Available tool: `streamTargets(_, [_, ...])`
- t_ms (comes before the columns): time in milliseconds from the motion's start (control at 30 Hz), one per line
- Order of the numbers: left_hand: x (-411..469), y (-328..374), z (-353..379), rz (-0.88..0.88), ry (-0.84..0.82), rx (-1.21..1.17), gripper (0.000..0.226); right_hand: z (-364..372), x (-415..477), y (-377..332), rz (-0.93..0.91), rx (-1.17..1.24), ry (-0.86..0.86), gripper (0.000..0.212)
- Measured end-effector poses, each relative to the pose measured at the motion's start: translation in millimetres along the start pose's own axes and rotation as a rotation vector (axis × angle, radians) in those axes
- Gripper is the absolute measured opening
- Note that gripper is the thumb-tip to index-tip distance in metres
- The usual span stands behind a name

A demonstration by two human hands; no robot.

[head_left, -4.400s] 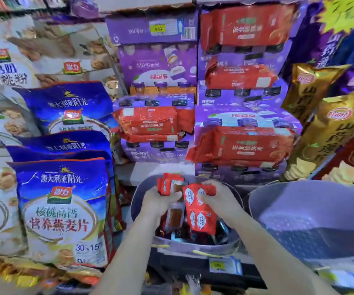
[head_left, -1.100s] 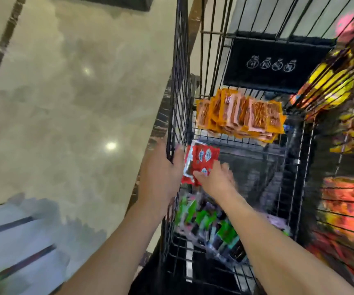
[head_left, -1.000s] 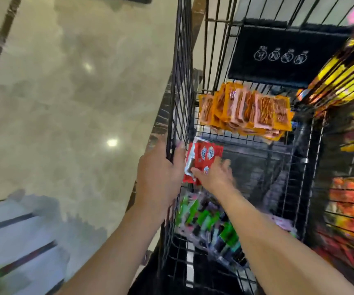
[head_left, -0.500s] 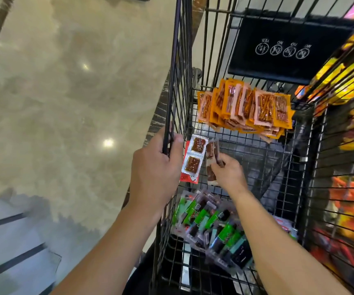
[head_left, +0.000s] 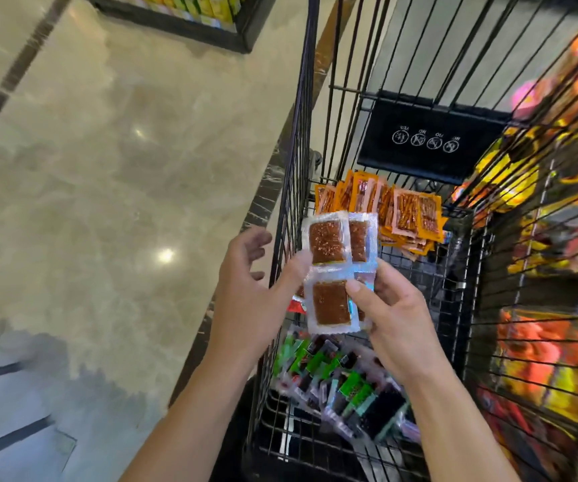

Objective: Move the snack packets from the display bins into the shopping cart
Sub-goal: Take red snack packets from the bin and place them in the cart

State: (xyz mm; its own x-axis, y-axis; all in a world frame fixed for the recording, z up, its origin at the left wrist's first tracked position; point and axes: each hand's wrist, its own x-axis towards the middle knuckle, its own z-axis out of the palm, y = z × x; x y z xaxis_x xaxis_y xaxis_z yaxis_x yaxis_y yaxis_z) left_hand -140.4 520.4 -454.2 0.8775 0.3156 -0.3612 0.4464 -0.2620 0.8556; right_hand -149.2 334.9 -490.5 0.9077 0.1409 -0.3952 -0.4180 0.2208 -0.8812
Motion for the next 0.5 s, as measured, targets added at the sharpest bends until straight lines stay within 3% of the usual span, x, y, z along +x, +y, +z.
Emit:
streamTargets(100, [-14, 11, -6, -0.05, -0.074, -0.104, 0.07, 25, -5, -16, -0.066, -0.029, -0.109, 0.034])
streamTargets(267, [-15, 15, -20, -0.086, -0.084, -0.196, 0.059, 63, -8, -21, -0.128, -0.091, -0.227, 0.039])
streamTargets(500, [-5, 2, -34, -0.119, -0.011, -0.281, 0.055, 83, -6, -20, -0.164, -0.354, -0.129, 0.04])
